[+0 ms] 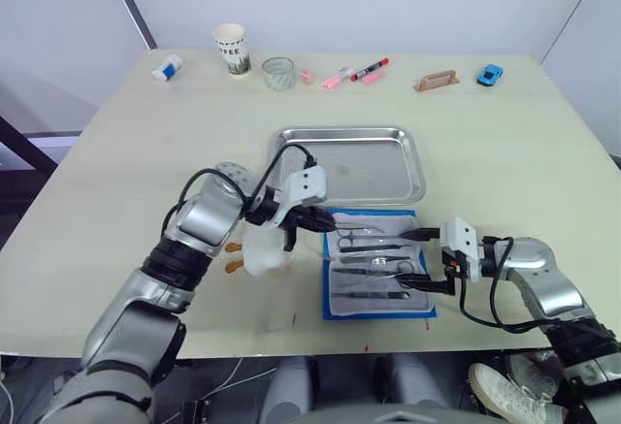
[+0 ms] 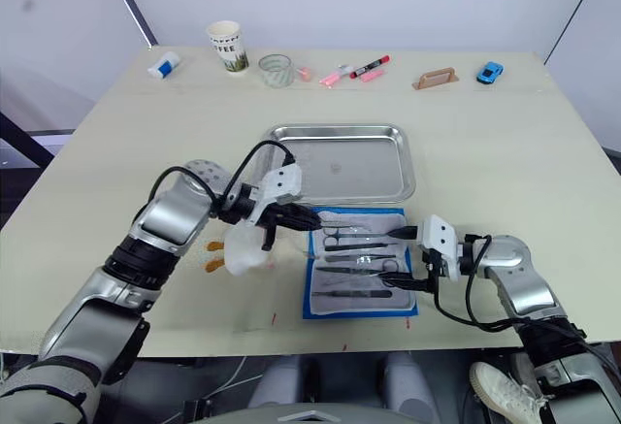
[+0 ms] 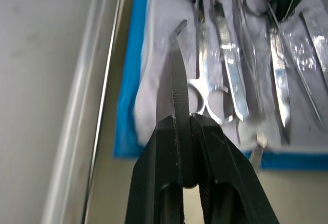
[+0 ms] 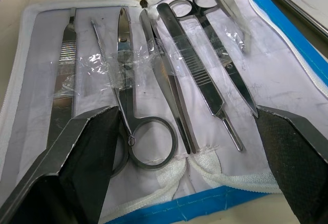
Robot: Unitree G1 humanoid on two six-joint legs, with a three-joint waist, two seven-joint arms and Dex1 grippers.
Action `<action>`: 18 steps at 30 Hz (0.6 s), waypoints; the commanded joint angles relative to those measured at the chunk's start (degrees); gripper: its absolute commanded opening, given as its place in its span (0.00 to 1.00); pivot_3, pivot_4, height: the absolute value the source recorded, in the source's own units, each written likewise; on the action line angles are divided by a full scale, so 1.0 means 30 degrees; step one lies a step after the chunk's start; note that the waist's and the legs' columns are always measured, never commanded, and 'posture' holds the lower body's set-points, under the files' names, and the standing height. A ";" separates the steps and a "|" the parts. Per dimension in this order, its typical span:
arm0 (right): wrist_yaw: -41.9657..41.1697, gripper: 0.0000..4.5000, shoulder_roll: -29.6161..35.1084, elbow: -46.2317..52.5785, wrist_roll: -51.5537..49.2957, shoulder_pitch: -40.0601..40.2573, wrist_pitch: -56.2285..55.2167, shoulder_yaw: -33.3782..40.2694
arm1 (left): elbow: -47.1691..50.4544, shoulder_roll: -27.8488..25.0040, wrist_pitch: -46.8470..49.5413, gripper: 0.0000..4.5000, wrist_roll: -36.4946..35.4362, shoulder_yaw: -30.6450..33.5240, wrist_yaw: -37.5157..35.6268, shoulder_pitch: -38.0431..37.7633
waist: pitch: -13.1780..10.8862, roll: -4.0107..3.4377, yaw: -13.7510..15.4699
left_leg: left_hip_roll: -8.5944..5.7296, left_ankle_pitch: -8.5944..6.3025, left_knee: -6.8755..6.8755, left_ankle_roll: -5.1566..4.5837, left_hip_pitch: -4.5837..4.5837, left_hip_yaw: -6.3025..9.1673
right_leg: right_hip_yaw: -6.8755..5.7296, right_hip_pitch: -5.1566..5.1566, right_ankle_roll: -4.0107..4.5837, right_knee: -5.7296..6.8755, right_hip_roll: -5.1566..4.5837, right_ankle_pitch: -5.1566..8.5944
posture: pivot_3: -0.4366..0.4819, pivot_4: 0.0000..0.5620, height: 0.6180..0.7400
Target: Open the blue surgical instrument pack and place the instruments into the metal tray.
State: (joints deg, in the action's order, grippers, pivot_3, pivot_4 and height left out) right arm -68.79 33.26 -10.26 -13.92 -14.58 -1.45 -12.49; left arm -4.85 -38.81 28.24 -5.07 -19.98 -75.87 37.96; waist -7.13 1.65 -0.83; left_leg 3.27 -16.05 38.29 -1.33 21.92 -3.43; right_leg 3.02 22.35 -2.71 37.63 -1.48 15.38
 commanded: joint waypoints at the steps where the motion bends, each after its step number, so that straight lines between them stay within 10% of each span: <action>1: 0.0031 1.00 0.0081 -0.1058 0.1346 0.0396 0.0508 -0.0980 | 0.0980 -0.0690 -0.0275 0.03 -0.0604 0.0794 -0.0315 -0.0430 | 0.0000 0.0001 0.0005 | 0.0001 0.0000 0.0000 0.0000 0.0001 0.0000 | -0.0001 0.0000 0.0001 -0.0001 0.0000 0.0000 | 0.48 0.27 1.00; 18: -0.0383 1.00 0.0217 -0.1502 0.1313 0.0268 0.0249 -0.0971 | 0.2793 -0.2815 0.0942 0.03 -0.5174 0.6831 0.0869 -0.3579 | 0.0000 0.0005 0.0039 | 0.0014 0.0000 -0.0001 0.0000 0.0002 0.0012 | -0.0015 0.0008 0.0011 0.0006 -0.0013 0.0006 | 0.48 0.27 1.00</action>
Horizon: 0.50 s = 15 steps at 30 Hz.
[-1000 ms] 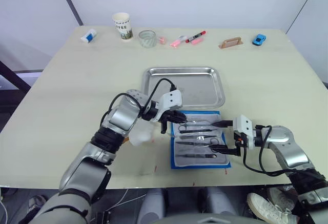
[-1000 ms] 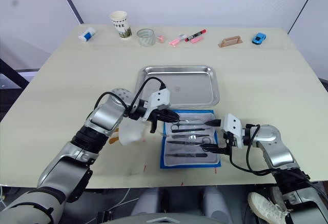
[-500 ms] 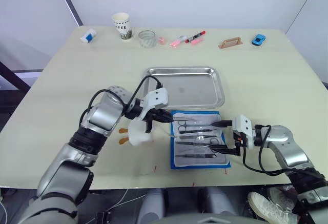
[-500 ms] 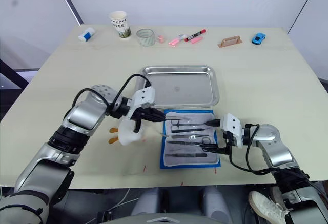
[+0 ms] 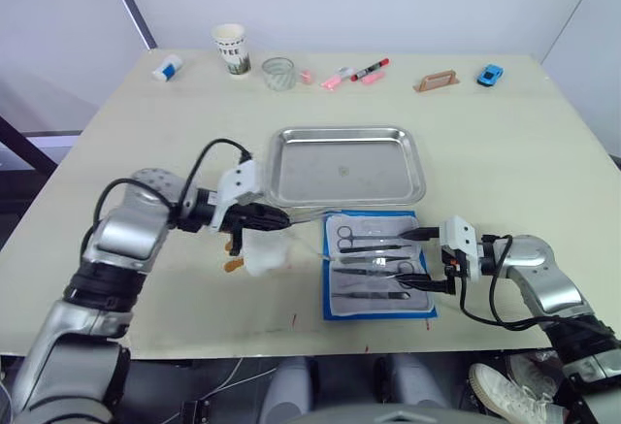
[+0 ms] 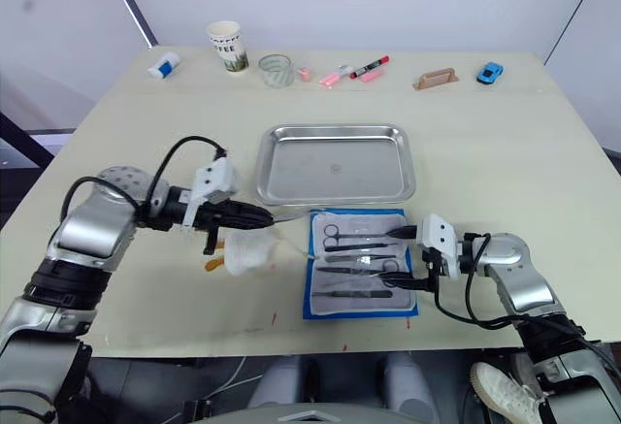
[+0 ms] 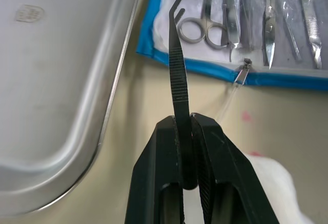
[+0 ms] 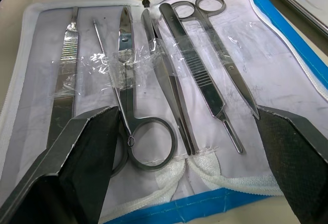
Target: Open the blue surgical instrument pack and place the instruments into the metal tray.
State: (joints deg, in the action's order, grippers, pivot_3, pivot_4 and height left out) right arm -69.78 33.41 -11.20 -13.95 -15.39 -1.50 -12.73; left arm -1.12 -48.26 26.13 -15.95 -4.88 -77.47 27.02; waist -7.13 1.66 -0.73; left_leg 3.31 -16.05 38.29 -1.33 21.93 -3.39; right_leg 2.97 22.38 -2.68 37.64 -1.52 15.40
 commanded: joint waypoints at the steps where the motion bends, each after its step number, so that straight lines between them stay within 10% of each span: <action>1: -0.0051 1.00 0.0065 -0.1661 0.1427 0.0541 -0.0089 -0.0922 | 0.1943 0.0705 0.2676 0.03 -0.1926 0.2315 0.2453 0.0040 | 0.0007 0.0014 0.0028 | 0.0000 0.0000 0.0001 0.0000 -0.0002 0.0000 | 0.0000 -0.0002 0.0000 0.0001 -0.0002 0.0000 | 0.48 0.27 1.00; 15: -0.0487 1.00 0.0226 -0.1629 0.1291 0.0065 0.0052 -0.0855 | 0.7717 0.9824 1.5346 0.03 0.1783 0.3991 2.1474 0.2236 | 0.0014 0.0051 0.0036 | -0.0037 0.0001 0.0007 0.0005 -0.0022 0.0196 | -0.0077 -0.0089 -0.0011 -0.0011 -0.0030 -0.0006 | 0.48 0.27 1.00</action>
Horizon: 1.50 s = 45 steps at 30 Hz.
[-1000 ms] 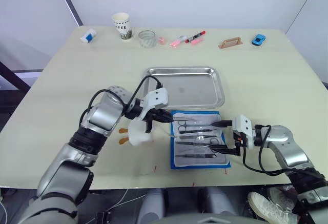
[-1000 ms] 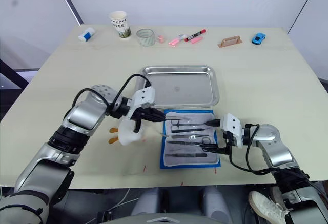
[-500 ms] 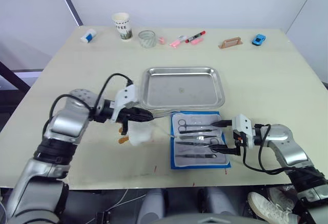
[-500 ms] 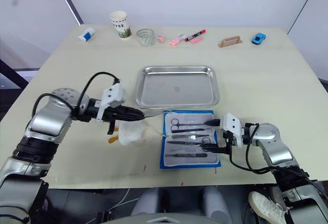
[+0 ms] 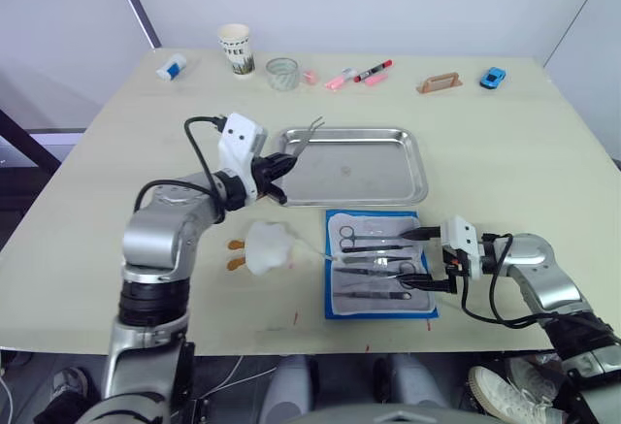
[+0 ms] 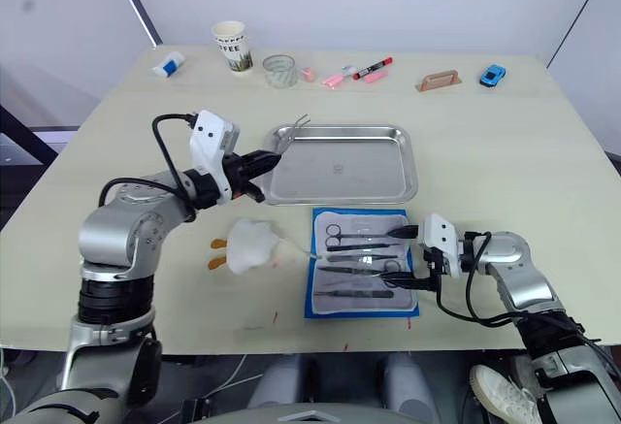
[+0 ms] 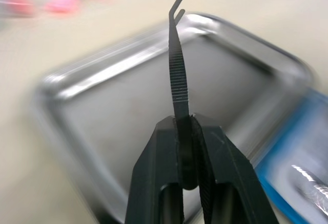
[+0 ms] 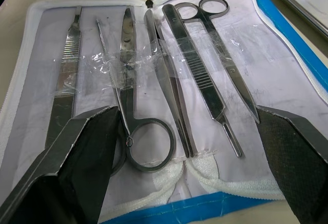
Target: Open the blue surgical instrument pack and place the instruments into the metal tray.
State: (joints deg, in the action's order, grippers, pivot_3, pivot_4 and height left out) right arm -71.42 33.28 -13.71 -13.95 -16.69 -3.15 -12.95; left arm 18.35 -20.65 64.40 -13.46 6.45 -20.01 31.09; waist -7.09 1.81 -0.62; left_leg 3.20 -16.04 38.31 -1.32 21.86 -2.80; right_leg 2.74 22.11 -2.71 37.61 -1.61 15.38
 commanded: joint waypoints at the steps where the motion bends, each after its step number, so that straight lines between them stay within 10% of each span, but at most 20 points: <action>1: 0.0024 1.00 0.0299 -0.0798 0.1288 0.0474 0.0612 -0.0777 | 0.1344 0.1141 0.3221 0.03 0.1035 0.0257 0.2859 0.1110 | 0.0000 0.0001 -0.0003 | -0.0002 0.0000 0.0001 0.0001 0.0003 0.0016 | -0.0013 0.0000 0.0000 -0.0002 0.0004 0.0000 | 0.48 0.27 1.00; 8: -0.0029 1.00 0.0344 -0.0692 0.1301 0.0336 0.0821 -0.0811 | -0.0119 0.5513 0.3701 0.03 0.1907 0.1774 0.6414 0.2308 | -0.0001 0.0000 -0.0006 | -0.0017 0.0004 0.0000 0.0010 -0.0001 0.0026 | -0.0027 -0.0014 0.0001 -0.0007 -0.0021 0.0000 | 0.48 0.27 1.00; 29: 0.0180 1.00 0.0227 -0.0476 0.1297 0.0342 0.1014 -0.0765 | -0.4725 0.5956 0.0508 0.03 0.2456 0.1307 0.7695 0.2717 | -0.0004 -0.0001 -0.0022 | -0.0028 0.0010 -0.0007 0.0030 -0.0003 0.0026 | -0.0042 -0.0020 0.0002 -0.0014 -0.0049 0.0000 | 0.48 0.27 1.00; 37: 0.0243 1.00 0.0149 -0.0541 0.1328 0.0371 0.0963 -0.0787 | -0.3939 0.5791 0.0892 0.73 0.2336 0.1045 0.7384 0.2361 | -0.0004 -0.0002 -0.0026 | -0.0028 0.0008 -0.0008 0.0028 -0.0003 0.0026 | -0.0044 -0.0020 0.0002 -0.0014 -0.0051 0.0000 | 0.48 0.27 1.00; 45: 0.0288 1.00 0.0086 -0.0565 0.1326 0.0378 0.0898 -0.0777 | -0.0573 0.4349 0.0658 0.73 -0.0083 -0.0071 0.3472 0.1325 | -0.0008 -0.0008 -0.0050 | -0.0024 0.0020 -0.0015 0.0053 -0.0006 0.0025 | -0.0043 -0.0019 0.0004 -0.0013 -0.0059 0.0000 | 0.48 0.27 1.00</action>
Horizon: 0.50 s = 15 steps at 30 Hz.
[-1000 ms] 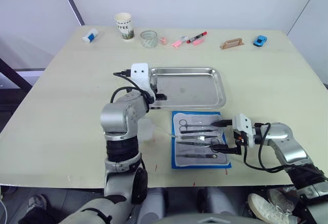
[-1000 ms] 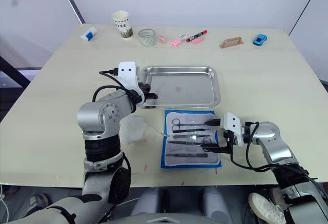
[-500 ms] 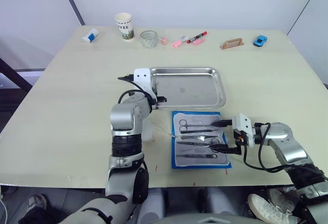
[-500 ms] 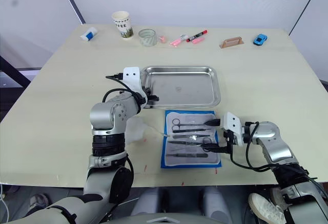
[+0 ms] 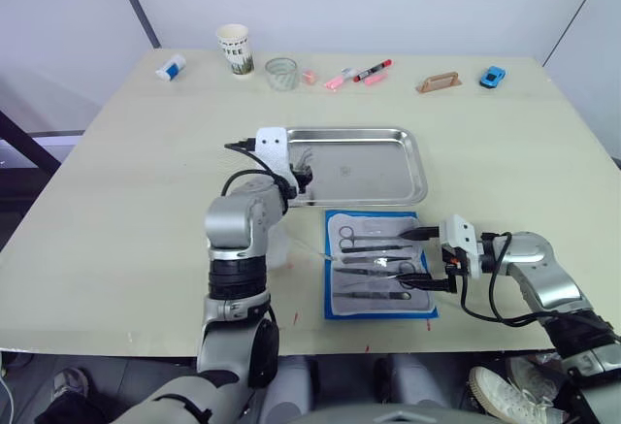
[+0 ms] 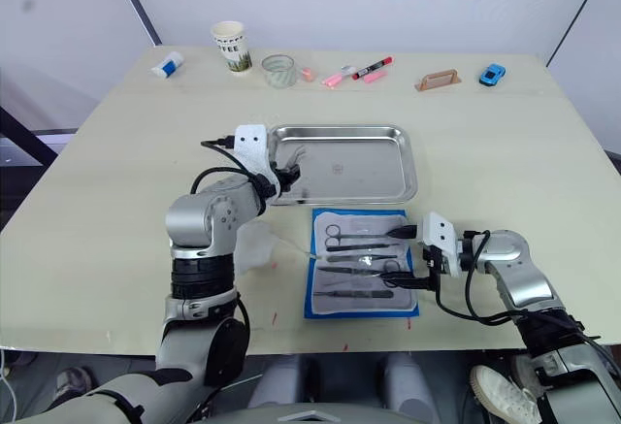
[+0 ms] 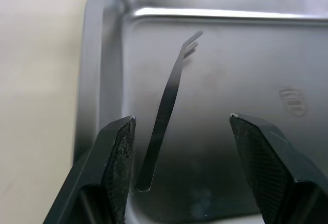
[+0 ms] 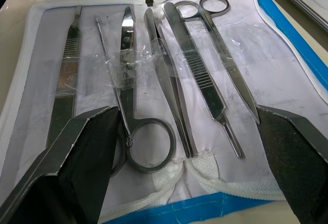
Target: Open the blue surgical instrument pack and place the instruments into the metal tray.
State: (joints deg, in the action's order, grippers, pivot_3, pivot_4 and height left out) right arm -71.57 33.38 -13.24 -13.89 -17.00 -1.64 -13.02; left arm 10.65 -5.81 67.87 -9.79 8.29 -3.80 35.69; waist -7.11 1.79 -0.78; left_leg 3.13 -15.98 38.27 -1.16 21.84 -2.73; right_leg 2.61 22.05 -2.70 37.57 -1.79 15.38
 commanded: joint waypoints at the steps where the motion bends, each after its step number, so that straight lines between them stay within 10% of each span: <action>1: 0.0338 1.00 0.0048 -0.0721 0.1302 0.0473 0.0400 -0.0755 | 0.2358 -0.0976 -0.0941 0.73 -0.1656 -0.0802 -0.2655 -0.0495 | -0.0001 -0.0003 0.0002 | 0.0001 0.0008 -0.0001 0.0016 0.0000 0.0000 | -0.0002 0.0000 0.0001 0.0000 -0.0003 0.0000 | 0.48 0.27 1.00; 3: 0.0329 1.00 0.0034 -0.0740 0.1294 0.0452 0.0398 -0.0750 | 0.2685 -0.0687 -0.3897 0.73 -0.3088 -0.0067 -0.4657 -0.1226 | -0.0001 -0.0005 0.0010 | 0.0003 0.0015 -0.0005 0.0030 -0.0002 0.0000 | -0.0006 -0.0002 0.0003 -0.0001 -0.0013 0.0001 | 0.48 0.27 1.00; 9: 0.0325 1.00 -0.0030 -0.0833 0.1234 0.0389 0.0324 -0.0660 | 0.2260 -0.6881 -0.6886 0.73 -0.6776 -0.1639 -1.5875 -0.3101 | -0.0024 -0.0046 -0.0097 | 0.0010 0.0021 -0.0052 0.0042 -0.0037 -0.0004 | -0.0040 -0.0008 0.0068 0.0007 -0.0032 0.0035 | 0.48 0.27 1.00; 15: 0.0620 1.00 -0.0067 -0.0518 0.1175 0.0600 0.0428 -0.0463 | 0.0166 -1.0205 -1.0962 0.73 -0.5429 -0.4140 -2.0852 -0.3659 | -0.0026 -0.0051 -0.0039 | 0.0008 -0.0007 -0.0050 -0.0009 -0.0041 -0.0001 | -0.0069 -0.0035 0.0128 -0.0015 -0.0030 0.0071 | 0.48 0.27 1.00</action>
State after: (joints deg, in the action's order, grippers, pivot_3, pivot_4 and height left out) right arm -71.31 32.99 -13.00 -13.79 -16.67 -1.69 -12.79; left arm 11.79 -35.89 38.17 -27.10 -3.10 -63.63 24.79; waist -7.19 1.64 -0.89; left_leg 3.15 -16.01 38.11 -1.19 21.70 -2.74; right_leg 2.43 21.95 -2.31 37.52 -1.86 15.60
